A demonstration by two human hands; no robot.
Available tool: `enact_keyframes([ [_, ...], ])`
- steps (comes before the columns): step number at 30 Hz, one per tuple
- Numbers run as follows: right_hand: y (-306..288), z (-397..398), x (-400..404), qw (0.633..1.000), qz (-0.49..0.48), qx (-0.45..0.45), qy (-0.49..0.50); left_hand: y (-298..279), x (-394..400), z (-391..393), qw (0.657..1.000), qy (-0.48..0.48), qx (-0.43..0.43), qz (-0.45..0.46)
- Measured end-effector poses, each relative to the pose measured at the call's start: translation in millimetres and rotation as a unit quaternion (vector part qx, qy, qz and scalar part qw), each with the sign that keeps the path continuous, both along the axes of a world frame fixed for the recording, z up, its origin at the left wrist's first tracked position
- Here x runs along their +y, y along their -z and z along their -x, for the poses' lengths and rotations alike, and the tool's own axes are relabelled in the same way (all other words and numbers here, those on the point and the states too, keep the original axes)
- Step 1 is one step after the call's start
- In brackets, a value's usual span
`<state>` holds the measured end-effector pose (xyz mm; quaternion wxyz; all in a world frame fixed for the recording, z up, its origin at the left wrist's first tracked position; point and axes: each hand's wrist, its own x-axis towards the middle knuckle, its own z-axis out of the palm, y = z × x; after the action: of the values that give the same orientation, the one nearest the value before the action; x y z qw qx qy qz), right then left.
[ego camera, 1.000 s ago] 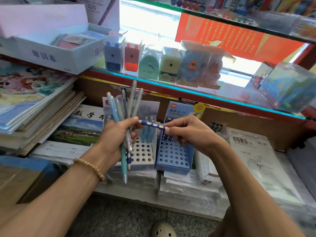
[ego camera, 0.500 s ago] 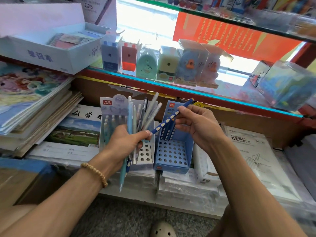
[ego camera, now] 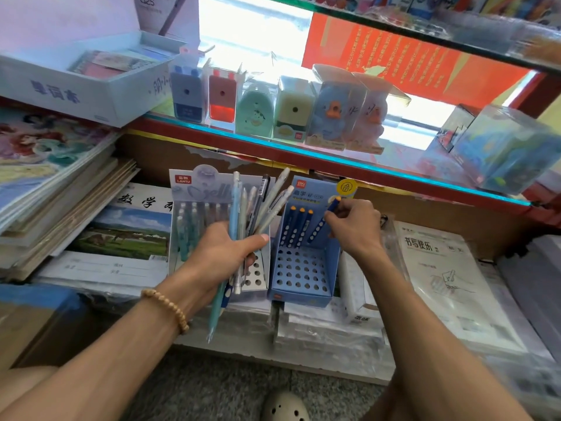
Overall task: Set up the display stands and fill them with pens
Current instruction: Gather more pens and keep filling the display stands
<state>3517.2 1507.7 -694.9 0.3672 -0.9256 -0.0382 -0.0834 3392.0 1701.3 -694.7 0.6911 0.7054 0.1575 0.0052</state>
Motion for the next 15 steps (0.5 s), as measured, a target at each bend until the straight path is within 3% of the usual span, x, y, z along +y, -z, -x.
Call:
enact_keyframes([
  [8,17.9,-7.4,7.4,0.995,0.090,0.034,-0.031,1.4,4.3,-2.2,1.000,0.013,-0.007,0.006],
  [15,19.2,-10.2,10.3,0.995,0.083,0.048,-0.040,2.3,4.5,-0.9,0.999,0.026,-0.007,0.017],
])
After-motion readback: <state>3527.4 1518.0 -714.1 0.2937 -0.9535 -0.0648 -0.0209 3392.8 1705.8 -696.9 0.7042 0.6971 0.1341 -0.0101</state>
